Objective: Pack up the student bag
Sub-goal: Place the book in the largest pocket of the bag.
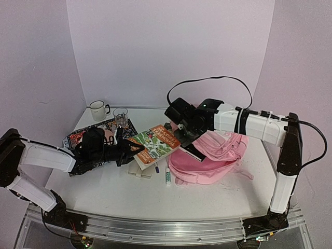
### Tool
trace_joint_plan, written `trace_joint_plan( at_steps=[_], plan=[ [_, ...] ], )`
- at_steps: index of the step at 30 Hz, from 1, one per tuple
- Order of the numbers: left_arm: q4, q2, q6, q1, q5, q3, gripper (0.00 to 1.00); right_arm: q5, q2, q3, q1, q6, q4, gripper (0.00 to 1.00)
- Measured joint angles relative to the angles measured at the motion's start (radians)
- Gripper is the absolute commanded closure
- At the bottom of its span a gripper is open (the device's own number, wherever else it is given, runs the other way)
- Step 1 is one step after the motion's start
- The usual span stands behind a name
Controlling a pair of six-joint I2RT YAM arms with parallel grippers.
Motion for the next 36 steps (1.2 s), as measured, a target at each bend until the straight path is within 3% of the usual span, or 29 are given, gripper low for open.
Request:
trace_joint_plan(
  at_steps=[8, 28, 36],
  plan=[
    [-0.025, 0.134, -0.002, -0.088, -0.006, 0.121, 1.0, -0.05, -0.034, -0.002, -0.002, 0.006, 0.03, 1.0],
    [0.085, 0.506, -0.13, -0.112, -0.06, 0.415, 1.0, -0.208, -0.11, -0.082, -0.004, 0.04, 0.124, 1.0],
    [0.118, 0.644, -0.151, -0.149, -0.142, 0.559, 0.86, -0.259, -0.112, -0.082, -0.008, 0.047, 0.141, 1.0]
  ],
)
